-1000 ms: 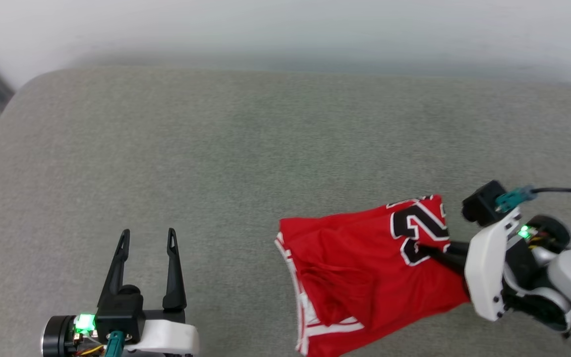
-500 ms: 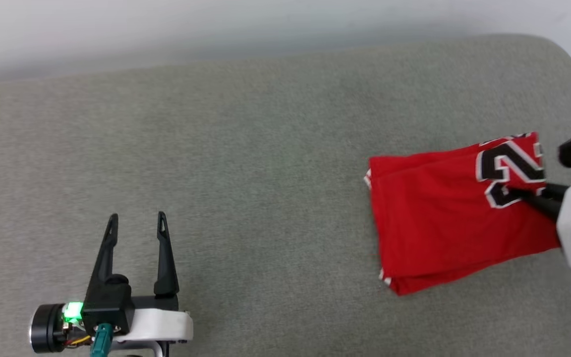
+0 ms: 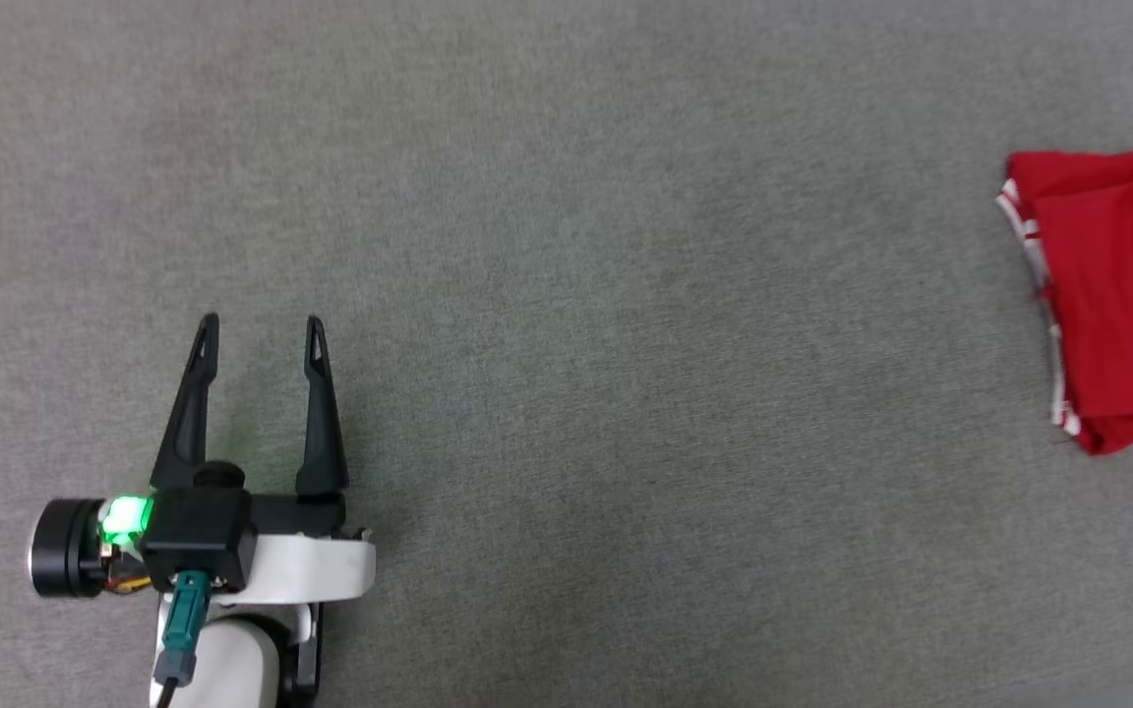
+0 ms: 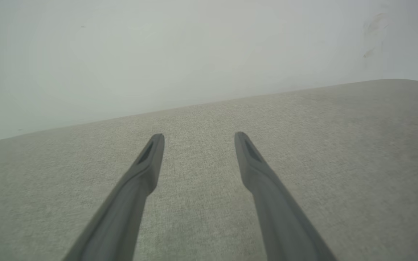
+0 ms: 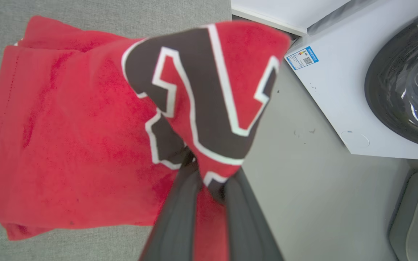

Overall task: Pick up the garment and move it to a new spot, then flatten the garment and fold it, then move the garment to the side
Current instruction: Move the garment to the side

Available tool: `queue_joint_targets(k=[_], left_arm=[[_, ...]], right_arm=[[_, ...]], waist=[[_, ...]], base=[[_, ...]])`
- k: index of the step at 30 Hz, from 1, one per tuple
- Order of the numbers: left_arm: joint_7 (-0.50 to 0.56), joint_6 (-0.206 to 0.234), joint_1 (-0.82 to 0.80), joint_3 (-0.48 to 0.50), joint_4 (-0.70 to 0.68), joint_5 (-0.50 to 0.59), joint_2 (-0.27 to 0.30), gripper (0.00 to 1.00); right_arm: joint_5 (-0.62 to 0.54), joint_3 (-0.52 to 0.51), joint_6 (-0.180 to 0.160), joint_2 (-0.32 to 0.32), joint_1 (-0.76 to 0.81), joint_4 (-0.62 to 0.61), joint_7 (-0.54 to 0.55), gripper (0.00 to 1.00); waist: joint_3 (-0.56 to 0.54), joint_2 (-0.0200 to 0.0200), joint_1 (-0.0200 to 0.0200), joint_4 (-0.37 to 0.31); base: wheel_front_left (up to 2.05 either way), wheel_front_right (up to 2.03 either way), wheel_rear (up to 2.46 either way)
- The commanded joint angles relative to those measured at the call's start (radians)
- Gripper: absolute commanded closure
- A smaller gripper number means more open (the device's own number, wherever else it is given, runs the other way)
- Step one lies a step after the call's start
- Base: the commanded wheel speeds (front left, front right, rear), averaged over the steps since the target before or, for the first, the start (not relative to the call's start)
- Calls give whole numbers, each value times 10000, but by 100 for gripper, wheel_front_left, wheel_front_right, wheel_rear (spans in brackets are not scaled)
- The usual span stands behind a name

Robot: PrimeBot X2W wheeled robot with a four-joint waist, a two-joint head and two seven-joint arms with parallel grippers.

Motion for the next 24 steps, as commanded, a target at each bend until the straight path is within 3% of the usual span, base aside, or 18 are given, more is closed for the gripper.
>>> queue_joint_targets(k=[1,5,13,14,15,16,20,24], left_arm=[[-22,-29,-317,-14,-105,47,114,0],[-22,3,-658,-20,-255,4,185,0],[-22,79,-791,-107,-204,-82,147,0],[-22,98,-754,-127,-173,-89,129,0],[-22,98,-754,-127,-173,-89,129,0],[-22,106,-709,-131,-142,-97,109,0],[-22,201,-457,-140,-33,-152,41,0],[-22,297,-166,-109,23,-207,-88,0]], right_arm=[[-305,-464,-15,232,-335,538,-64,100],[-950,-1342,-15,553,-842,1558,-264,100],[-2156,-1987,-17,1444,-1021,2763,0,100],[-2376,-2038,-17,1439,-1037,2854,-41,51],[-2376,-2038,-17,1439,-1037,2854,-41,51],[-2628,-2105,-17,1455,-1080,2892,-136,0],[-3542,-2309,-16,1401,-1142,2800,-553,0],[-4759,-2823,-16,1458,-1265,2104,-2136,0]], waist=[[689,0,-1,187],[1203,0,-1,370],[1235,0,-1,564],[1146,0,-1,593],[1146,0,-1,593],[1037,0,-1,617],[409,0,-1,727],[-281,0,-1,868]], base=[[0,0,0],[0,0,0],[0,0,0],[0,0,0],[0,0,0],[0,0,0],[0,0,0],[0,0,0]])
